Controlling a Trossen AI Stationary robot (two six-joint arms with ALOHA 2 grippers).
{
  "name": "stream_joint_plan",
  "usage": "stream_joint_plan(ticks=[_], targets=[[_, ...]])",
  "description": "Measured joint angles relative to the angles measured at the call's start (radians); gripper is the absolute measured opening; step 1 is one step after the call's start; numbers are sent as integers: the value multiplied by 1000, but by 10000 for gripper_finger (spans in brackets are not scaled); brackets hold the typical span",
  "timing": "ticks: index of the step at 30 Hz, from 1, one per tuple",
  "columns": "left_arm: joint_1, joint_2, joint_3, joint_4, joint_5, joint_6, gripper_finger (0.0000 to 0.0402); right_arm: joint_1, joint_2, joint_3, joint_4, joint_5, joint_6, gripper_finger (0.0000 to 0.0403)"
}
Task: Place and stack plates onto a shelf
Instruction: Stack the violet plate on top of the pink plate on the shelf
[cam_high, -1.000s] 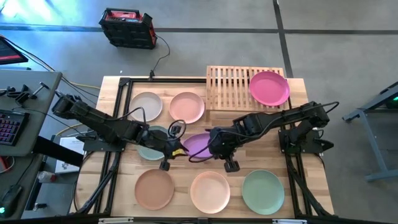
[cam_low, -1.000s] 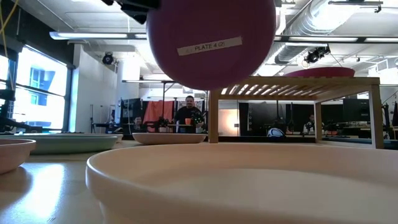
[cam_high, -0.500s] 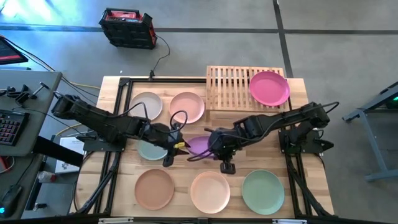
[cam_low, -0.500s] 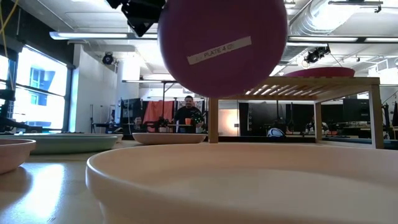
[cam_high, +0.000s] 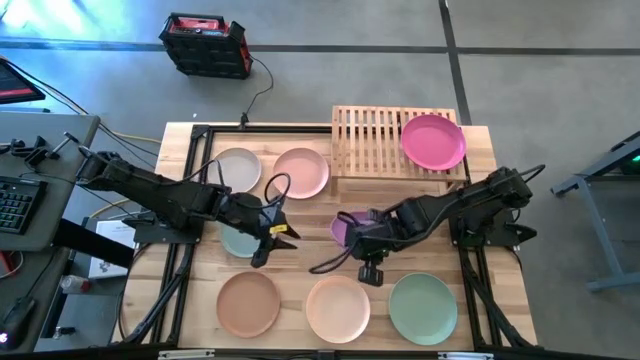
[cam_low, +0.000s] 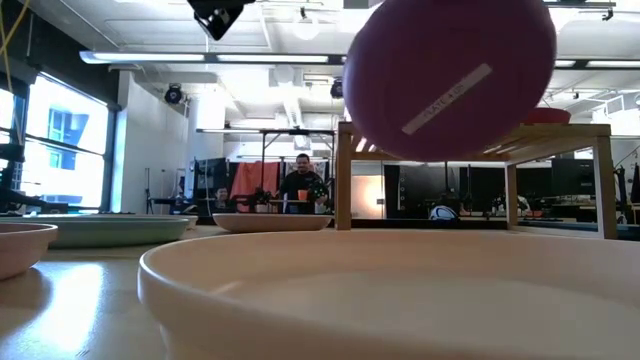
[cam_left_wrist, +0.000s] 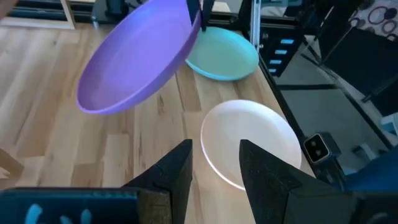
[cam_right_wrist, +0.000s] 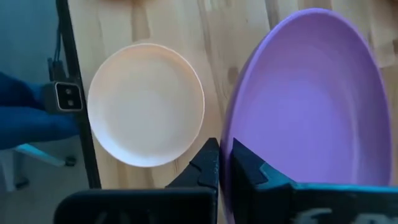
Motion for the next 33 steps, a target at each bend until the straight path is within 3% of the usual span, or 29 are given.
stream_joint_plan(ticks=[5, 17, 33], targets=[[30, -27, 0, -35, -8, -1, 120, 11, 0, 40, -72, 82, 65, 1], [125, -50, 0, -75, -10, -16, 120, 25, 0, 284, -413, 358, 145, 0], [256, -50, 0, -76, -10, -16, 120, -183, -17, 182, -406, 546, -4, 0]])
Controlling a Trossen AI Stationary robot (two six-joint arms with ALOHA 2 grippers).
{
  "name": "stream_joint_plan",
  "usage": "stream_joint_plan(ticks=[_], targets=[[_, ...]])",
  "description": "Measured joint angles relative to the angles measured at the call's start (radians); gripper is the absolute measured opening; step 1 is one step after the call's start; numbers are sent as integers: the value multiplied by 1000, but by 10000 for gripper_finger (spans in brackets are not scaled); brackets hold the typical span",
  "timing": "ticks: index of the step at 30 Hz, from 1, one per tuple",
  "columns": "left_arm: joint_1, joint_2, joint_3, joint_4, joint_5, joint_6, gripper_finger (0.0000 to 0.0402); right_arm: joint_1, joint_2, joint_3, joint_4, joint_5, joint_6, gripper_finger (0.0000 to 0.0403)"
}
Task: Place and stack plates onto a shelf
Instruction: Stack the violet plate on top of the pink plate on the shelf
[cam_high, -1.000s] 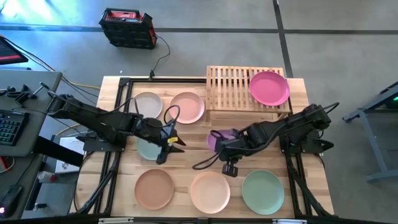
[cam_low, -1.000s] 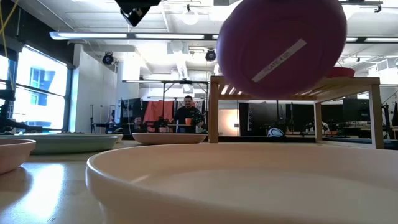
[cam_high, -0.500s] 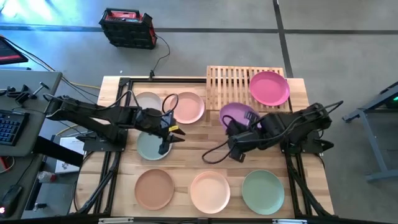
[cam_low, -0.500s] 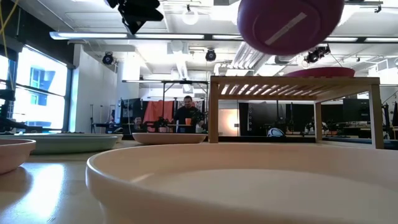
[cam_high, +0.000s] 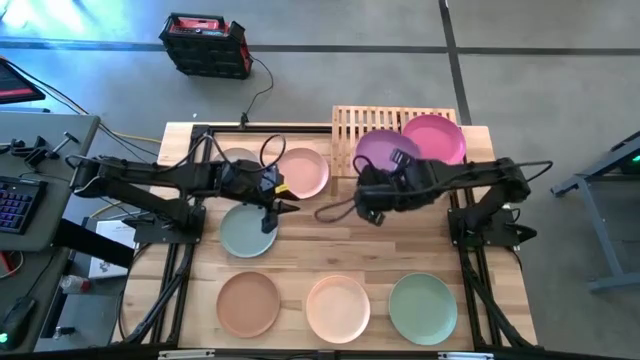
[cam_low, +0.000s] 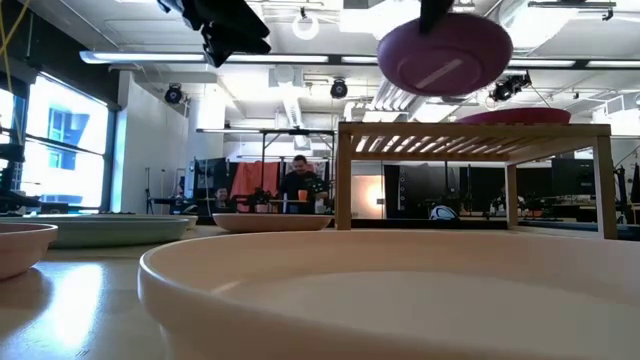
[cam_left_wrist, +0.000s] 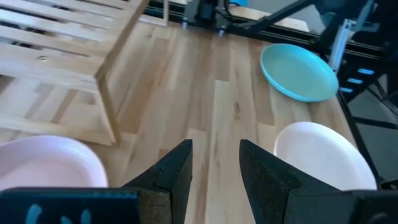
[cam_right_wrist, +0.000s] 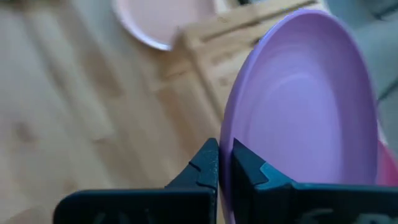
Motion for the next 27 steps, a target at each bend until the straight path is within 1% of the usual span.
stream_joint_plan(ticks=[3, 9, 14, 20, 23, 27], targets=[[27, 0, 0, 0, 0, 0, 120, -51, -21, -58, -1, 16, -4, 0], [78, 0, 0, 3, 0, 0, 120, -144, -102, -180, 0, 50, 13, 0], [117, 0, 0, 8, 0, 0, 120, -214, -174, -257, -2, 52, 19, 0], [165, 0, 0, 8, 0, 0, 120, -291, -213, -318, -1, 43, 8, 0], [189, 0, 0, 8, 0, -1, 120, -328, -212, -339, 0, 12, -13, 0], [215, 0, 0, 8, 0, 0, 120, -363, -212, -358, 1, 4, -12, 0]])
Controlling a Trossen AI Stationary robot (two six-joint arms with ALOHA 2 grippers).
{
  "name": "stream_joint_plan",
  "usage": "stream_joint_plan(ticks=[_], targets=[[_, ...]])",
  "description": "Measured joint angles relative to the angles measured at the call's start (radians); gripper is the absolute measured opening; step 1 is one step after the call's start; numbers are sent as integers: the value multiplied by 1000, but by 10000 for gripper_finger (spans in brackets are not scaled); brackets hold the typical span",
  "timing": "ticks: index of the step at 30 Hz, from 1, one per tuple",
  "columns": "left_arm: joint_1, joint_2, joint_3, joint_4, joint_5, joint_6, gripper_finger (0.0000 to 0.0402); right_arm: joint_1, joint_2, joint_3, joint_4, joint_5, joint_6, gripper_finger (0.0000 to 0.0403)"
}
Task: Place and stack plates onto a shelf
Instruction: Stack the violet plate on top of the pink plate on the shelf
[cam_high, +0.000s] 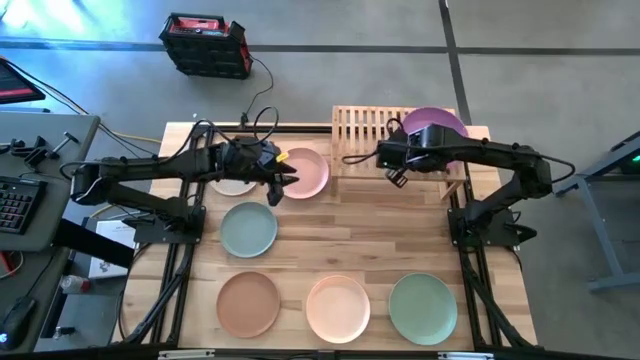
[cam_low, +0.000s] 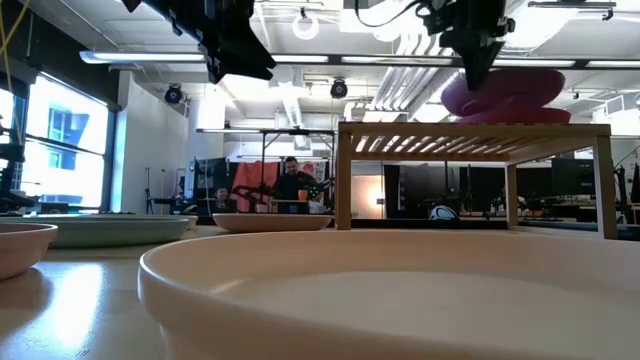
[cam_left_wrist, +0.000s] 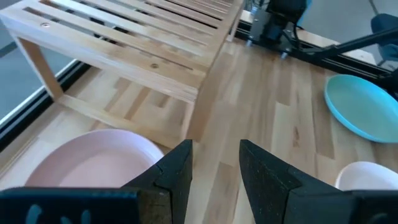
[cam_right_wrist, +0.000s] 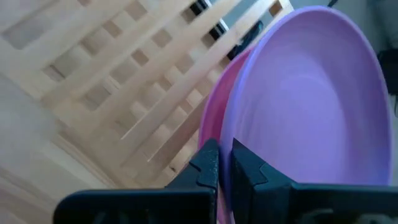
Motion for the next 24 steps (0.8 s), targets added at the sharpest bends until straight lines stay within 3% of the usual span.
stream_joint_plan(ticks=[9, 24], targets=[[47, 0, 0, 2, 1, 0, 120, -65, 0, -5, 17, -116, 4, 0], [112, 0, 0, 8, 0, 0, 120, -166, 1, -5, 50, -196, -91, 0]])
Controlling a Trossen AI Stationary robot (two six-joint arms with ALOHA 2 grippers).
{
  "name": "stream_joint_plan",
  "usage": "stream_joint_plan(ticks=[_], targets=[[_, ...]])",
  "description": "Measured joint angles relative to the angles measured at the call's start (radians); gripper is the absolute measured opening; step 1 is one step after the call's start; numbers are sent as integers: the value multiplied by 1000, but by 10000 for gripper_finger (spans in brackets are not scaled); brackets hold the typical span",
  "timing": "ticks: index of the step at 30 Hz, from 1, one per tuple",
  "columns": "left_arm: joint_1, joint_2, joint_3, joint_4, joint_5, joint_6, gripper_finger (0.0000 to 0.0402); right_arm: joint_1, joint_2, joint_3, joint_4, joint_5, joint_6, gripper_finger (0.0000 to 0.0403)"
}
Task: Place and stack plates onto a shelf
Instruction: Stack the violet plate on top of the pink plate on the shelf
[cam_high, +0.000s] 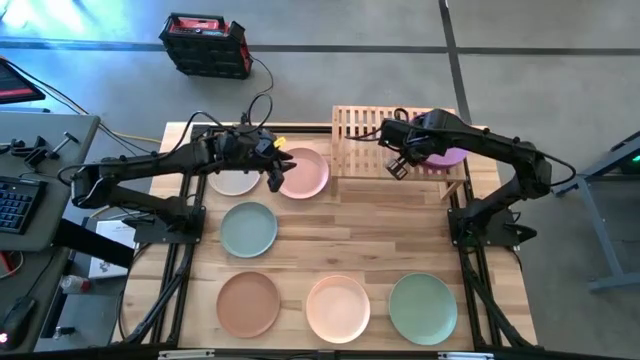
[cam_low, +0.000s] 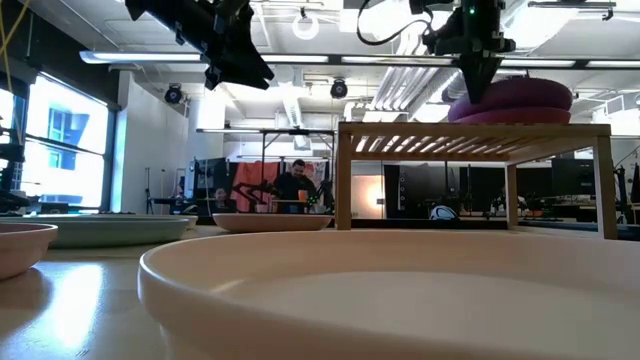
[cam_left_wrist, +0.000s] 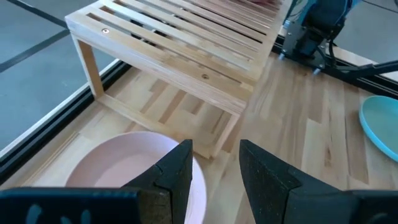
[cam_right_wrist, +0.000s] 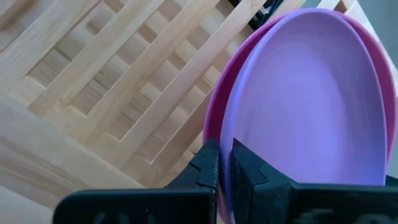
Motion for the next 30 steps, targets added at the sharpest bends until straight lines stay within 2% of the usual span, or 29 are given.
stream_joint_plan(ticks=[7, 18, 30], targets=[[5, 0, 0, 0, 0, 0, 120, -21, 0, 0, 22, 0, -32, 7], [4, 0, 0, -1, 0, -2, 120, -24, 0, 0, 24, 30, -50, 76], [4, 0, 0, -42, 0, -1, 120, -24, 1, 29, -18, 30, -67, 87]])
